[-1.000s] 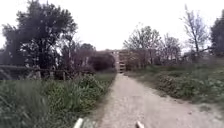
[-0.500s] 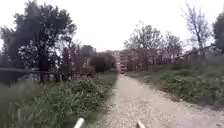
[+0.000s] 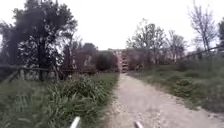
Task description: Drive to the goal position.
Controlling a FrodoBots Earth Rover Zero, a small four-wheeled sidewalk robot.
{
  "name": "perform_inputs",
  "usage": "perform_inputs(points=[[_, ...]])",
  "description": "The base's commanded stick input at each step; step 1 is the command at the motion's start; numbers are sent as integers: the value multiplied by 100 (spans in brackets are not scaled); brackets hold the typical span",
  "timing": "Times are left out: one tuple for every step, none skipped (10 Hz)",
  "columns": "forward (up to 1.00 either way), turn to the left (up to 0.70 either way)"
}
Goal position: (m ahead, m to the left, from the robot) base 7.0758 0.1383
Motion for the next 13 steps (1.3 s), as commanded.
perform_inputs(points=[[70, -14], [70, -32], [70, -22], [70, -18], [70, -14], [70, -11], [70, -7], [70, -4], [70, 0], [70, 0], [70, 0], [70, 0], [70, 0]])
